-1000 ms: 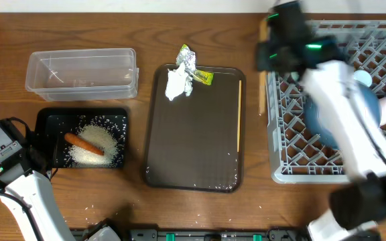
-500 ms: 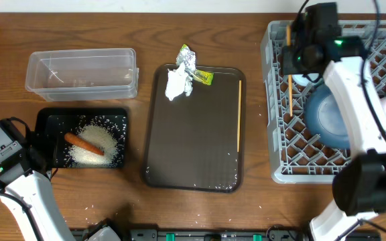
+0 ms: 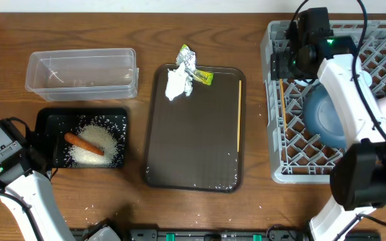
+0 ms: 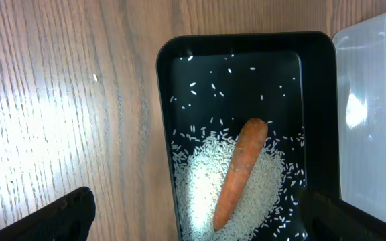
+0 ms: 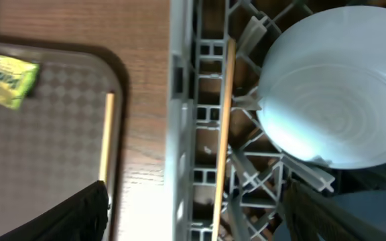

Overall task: Sort waste into correct bins and load items into the dishwasher rack
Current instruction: 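Carry the chopstick right and drop it into the dish rack, then return the right gripper to the tray and grasp the second chopstick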

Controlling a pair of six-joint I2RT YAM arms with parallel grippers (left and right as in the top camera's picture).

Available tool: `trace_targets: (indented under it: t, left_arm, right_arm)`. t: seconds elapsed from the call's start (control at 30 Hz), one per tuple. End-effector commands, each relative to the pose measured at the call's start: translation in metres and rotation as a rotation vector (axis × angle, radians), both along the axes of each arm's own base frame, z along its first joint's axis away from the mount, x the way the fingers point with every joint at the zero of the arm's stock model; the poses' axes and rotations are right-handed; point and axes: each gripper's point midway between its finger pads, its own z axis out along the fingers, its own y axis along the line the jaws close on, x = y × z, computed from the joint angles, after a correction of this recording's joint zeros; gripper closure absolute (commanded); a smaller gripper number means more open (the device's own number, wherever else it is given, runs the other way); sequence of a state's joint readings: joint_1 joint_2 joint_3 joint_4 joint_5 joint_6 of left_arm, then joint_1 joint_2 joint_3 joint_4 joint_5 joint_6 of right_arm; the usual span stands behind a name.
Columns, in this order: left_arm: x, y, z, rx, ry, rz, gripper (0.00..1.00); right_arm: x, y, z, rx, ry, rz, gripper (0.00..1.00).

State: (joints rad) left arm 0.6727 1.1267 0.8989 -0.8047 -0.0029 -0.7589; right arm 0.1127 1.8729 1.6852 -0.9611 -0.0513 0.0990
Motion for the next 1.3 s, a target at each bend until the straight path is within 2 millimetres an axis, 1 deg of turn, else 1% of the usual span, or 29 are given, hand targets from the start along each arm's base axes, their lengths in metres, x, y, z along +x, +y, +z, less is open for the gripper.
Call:
trace_targets:
  t: [0.0, 0.03, 0.1, 0.17, 0.23, 0.4, 0.5, 0.67, 0.7, 0.73, 0.83, 0.97, 1.17, 1.27]
  left_arm:
    - [0.002, 0.004, 0.006, 0.013, -0.008, 0.005, 0.02]
    - [0.002, 0.004, 0.006, 0.013, -0.008, 0.005, 0.02]
    - [0.002, 0.004, 0.006, 0.013, -0.008, 0.005, 0.02]
    - [0.002, 0.004, 0.006, 0.013, -0.008, 0.005, 0.02]
    - [0.002, 0.004, 0.006, 0.013, -0.008, 0.005, 0.02]
    - [0.002, 0.004, 0.006, 0.013, -0.008, 0.005, 0.02]
    - [0.002, 0.004, 0.006, 0.013, -0.008, 0.005, 0.02]
    - [0.002, 0.004, 0.006, 0.013, -0.008, 0.005, 0.02]
    - [0.002, 0.004, 0.006, 0.013, -0.008, 0.005, 0.02]
    - [0.002, 0.004, 0.006, 0.013, -0.008, 0.005, 0.02]
    - [0.002, 0.004, 0.006, 0.013, -0.008, 0.005, 0.02]
    - [0.002, 0.004, 0.006, 0.013, -0.008, 0.005, 0.02]
    - [0.002, 0.004, 0.006, 0.013, -0.008, 0.005, 0.02]
    - [0.002, 0.004, 0.006, 0.013, -0.008, 0.005, 0.02]
  right_arm:
    - [-0.011, 0.027, 0.045, 0.123, -0.08, 0.053, 0.19]
    - [-0.016, 0.04, 0.052, 0.159, -0.088, 0.087, 0.2]
    - [-0.022, 0.057, 0.058, 0.192, -0.088, 0.104, 0.2]
    - [-0.026, 0.071, 0.057, 0.193, -0.078, 0.099, 0.2]
    - [-0.029, 0.081, 0.049, 0.16, -0.063, 0.073, 0.21]
    - [-0.034, 0.106, 0.015, 0.061, -0.01, 0.016, 0.23]
    - [-0.036, 0.118, -0.013, 0.02, 0.042, -0.022, 0.24]
    - [-0.04, 0.128, -0.061, 0.001, 0.151, -0.069, 0.28]
    - [-0.041, 0.13, -0.073, -0.005, 0.18, -0.072, 0.28]
    - [-0.042, 0.131, -0.078, -0.006, 0.193, -0.069, 0.29]
    - [-0.046, 0.133, -0.102, -0.011, 0.25, -0.083, 0.3]
    - [-0.049, 0.138, -0.121, 0.004, 0.299, -0.085, 0.3]
    - [-0.05, 0.145, -0.132, 0.006, 0.312, -0.071, 0.3]
    - [-0.052, 0.145, -0.139, -0.002, 0.325, -0.073, 0.3]
